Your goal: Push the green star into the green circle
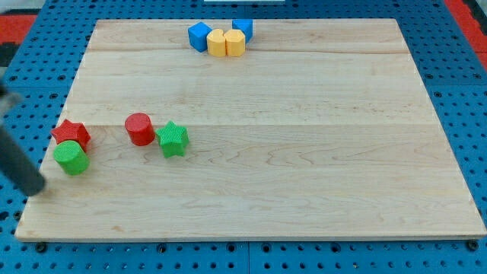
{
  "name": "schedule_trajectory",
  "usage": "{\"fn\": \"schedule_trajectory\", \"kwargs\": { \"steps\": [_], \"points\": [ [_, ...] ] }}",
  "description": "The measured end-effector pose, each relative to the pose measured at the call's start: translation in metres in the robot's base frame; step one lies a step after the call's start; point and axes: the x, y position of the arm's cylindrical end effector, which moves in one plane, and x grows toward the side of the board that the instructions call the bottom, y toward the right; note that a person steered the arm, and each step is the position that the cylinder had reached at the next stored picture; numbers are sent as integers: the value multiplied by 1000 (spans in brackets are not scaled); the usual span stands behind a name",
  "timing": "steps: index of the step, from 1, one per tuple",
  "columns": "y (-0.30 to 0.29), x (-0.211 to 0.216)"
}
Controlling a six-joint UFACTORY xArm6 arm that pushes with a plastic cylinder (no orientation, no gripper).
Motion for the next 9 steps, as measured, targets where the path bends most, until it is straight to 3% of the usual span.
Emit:
{"fn": "schedule_trajectory", "kwargs": {
  "steps": [4,7,9],
  "points": [
    [19,-75],
    [167,-75],
    [187,-100]
  ]
}}
